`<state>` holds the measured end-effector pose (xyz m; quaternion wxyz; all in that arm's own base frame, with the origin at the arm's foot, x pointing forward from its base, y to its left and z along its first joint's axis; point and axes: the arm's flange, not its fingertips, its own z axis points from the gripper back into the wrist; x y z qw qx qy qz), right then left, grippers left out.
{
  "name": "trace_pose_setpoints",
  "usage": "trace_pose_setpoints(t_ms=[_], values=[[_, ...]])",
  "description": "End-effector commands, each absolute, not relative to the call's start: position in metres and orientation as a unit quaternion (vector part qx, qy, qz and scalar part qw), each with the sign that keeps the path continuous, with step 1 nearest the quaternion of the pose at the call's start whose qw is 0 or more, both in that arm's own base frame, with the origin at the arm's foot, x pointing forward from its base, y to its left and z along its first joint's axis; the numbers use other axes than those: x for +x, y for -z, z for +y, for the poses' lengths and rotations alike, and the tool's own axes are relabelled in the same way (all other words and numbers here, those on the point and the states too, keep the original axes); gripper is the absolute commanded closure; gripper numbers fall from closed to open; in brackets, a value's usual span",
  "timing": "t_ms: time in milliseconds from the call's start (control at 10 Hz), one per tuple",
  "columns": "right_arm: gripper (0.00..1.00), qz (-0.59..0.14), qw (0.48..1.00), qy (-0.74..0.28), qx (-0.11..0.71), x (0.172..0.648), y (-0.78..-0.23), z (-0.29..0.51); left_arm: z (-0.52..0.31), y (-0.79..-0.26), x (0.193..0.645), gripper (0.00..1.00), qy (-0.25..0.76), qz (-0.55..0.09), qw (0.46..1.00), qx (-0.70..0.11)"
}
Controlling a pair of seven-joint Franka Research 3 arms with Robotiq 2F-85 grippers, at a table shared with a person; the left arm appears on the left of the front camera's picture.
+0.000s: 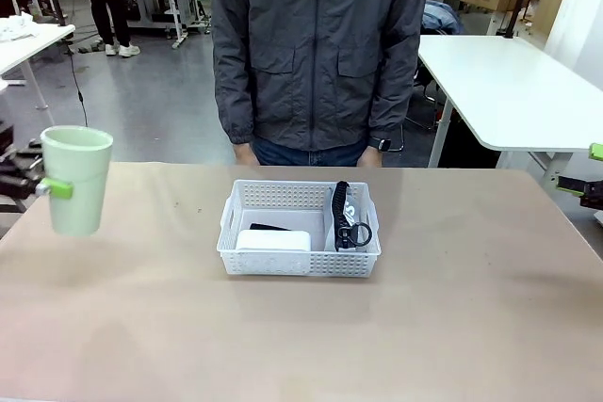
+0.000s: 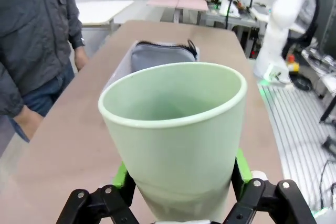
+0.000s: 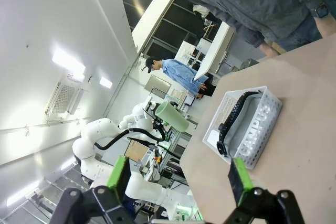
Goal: Efficiently arrange items inside the basket to fit them all.
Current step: Pick up the Reusable plastic cup and place it inside the Organizing basket.
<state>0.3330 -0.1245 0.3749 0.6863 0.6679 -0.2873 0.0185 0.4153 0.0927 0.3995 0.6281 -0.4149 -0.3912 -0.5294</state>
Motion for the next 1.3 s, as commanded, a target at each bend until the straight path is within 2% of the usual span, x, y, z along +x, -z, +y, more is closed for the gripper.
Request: trace_pose_setpoints(t_ms=[0,200,300,400,800,1200], values=[[0.00,-0.285,0.688,-0.007,0.668,0.334,-0.380,-0.125,0.042,-0.434,0.443,0.13,0.517,-0.334,0.666,-0.422],[0.00,-0.285,0.688,-0.007,0.668,0.334,-0.380,-0.125,-0.017,-0.445,0.483,0.13,0.535,-0.262,0.704,-0.386],[0.00,-0.285,0.688,-0.007,0.668,0.334,-0.380,-0.125,-0.040,-0.449,0.495,0.13,0.536,-0.249,0.716,-0.371],[0.00,-0.285,0.688,-0.007,0.668,0.334,-0.380,-0.125,-0.085,-0.457,0.518,0.13,0.553,-0.232,0.732,-0.323],[0.00,-0.285,0.688,-0.007,0.668,0.334,-0.380,-0.125,-0.203,-0.459,0.558,0.13,0.604,-0.153,0.758,-0.193],[0.00,-0.285,0.688,-0.007,0.668,0.334,-0.380,-0.125,-0.288,-0.446,0.542,0.13,0.686,-0.161,0.700,-0.120]])
